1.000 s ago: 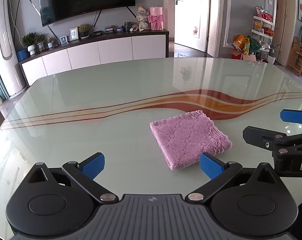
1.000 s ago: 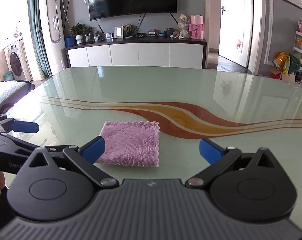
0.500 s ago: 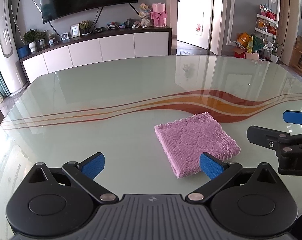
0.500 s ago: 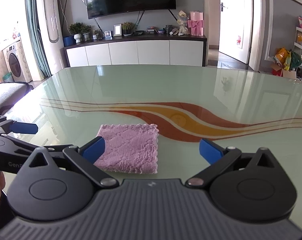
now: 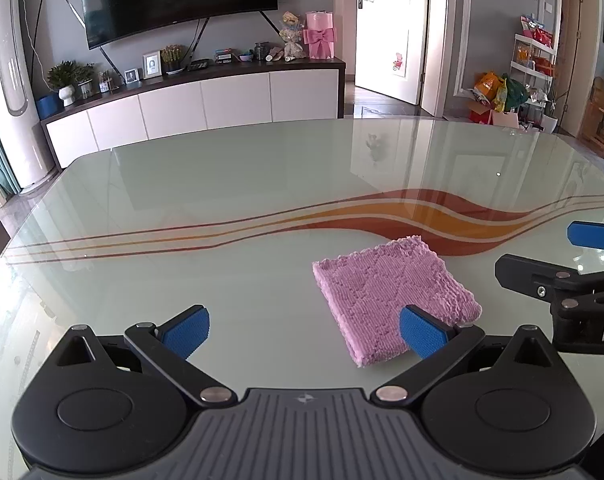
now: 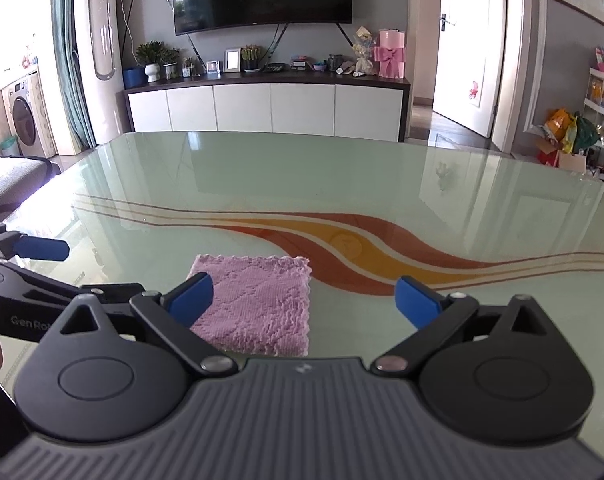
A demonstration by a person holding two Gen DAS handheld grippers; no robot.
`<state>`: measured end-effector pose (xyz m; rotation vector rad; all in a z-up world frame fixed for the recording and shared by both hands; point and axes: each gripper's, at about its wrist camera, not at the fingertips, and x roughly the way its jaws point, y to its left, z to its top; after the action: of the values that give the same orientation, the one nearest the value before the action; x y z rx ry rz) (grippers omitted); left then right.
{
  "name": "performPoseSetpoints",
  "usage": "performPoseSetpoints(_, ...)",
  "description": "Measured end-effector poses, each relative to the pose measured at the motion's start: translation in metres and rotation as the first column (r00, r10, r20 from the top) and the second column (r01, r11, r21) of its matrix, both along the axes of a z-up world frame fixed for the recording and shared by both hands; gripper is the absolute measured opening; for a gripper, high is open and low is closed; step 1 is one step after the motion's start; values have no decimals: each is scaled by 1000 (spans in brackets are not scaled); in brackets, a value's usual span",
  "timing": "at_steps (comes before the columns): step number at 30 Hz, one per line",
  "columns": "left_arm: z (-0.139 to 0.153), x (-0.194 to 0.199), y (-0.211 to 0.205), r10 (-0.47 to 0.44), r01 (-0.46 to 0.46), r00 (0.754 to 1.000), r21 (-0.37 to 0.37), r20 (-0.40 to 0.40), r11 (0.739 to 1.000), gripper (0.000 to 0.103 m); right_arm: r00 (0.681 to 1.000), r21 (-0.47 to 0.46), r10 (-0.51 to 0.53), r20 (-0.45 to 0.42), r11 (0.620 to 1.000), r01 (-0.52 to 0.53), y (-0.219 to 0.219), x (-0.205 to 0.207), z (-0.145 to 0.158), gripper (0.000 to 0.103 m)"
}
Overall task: Fold towel
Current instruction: 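Move both grippers toward the folded pink towel on the table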
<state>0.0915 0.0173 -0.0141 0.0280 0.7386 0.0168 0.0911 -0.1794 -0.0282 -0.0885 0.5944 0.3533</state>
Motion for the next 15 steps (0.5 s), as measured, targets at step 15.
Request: performPoseSetpoints(15,-9,14,0,-10,10,1000,-8,-15,1000,102,1000,-14,13,-20,1000,-13,0,16,-14,97)
